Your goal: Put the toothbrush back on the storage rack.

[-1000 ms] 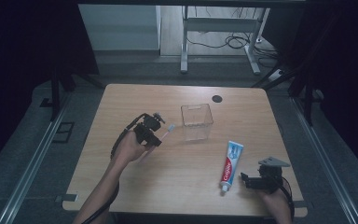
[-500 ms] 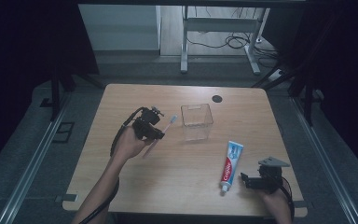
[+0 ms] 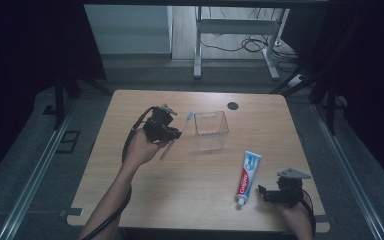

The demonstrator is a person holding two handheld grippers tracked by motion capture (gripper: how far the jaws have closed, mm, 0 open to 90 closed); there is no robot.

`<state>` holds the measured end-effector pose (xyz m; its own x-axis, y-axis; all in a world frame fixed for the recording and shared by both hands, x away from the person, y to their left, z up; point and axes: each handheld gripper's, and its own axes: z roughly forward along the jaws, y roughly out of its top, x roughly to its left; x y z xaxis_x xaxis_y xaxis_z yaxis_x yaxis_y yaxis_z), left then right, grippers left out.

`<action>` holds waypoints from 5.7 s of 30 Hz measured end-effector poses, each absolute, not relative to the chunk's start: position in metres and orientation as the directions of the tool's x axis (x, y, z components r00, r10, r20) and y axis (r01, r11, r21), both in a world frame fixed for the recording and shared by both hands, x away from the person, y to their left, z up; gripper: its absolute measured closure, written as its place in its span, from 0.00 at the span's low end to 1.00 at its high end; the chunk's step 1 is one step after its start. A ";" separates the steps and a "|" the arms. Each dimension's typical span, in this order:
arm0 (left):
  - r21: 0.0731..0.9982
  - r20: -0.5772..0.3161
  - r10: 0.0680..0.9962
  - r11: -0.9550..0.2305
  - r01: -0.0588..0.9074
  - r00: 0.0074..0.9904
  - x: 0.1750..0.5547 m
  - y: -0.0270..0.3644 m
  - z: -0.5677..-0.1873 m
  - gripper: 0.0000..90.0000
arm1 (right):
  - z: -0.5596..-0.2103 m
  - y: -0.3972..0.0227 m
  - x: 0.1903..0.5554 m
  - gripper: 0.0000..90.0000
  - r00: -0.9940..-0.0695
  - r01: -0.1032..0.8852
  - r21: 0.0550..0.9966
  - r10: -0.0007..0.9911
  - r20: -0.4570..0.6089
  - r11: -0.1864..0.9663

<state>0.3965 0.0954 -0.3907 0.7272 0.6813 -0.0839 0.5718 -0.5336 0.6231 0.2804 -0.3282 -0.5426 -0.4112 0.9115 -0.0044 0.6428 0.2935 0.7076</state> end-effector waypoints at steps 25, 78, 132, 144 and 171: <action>0.775 -0.070 0.687 -0.419 0.473 0.724 0.416 0.070 -0.368 0.88 | -0.543 -0.328 0.280 0.01 -0.416 0.641 0.707 0.909 -0.005 0.297; 0.829 -0.037 0.703 -0.375 0.415 0.710 0.461 -0.013 -0.409 0.88 | -0.543 -0.327 0.280 0.01 -0.428 0.639 0.706 0.904 -0.002 0.305; 0.680 0.082 0.718 -0.548 0.487 0.692 0.462 -0.043 -0.456 0.87 | -0.543 -0.327 0.280 0.01 -0.432 0.638 0.706 0.902 -0.001 0.307; 0.678 0.075 0.722 -0.542 0.496 0.688 0.463 -0.045 -0.454 0.77 | -0.543 -0.327 0.280 0.01 -0.433 0.638 0.706 0.902 -0.001 0.307; 0.726 0.024 0.713 -0.495 0.479 0.701 0.451 -0.030 -0.425 0.31 | -0.543 -0.327 0.280 0.01 -0.431 0.638 0.707 0.902 -0.002 0.306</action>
<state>0.4507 -0.0295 -0.4251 0.7009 0.7129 0.0237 0.4785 -0.4946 0.7255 0.2799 -0.3271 -0.5426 -0.4311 0.9023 -0.0017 0.6379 0.3062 0.7066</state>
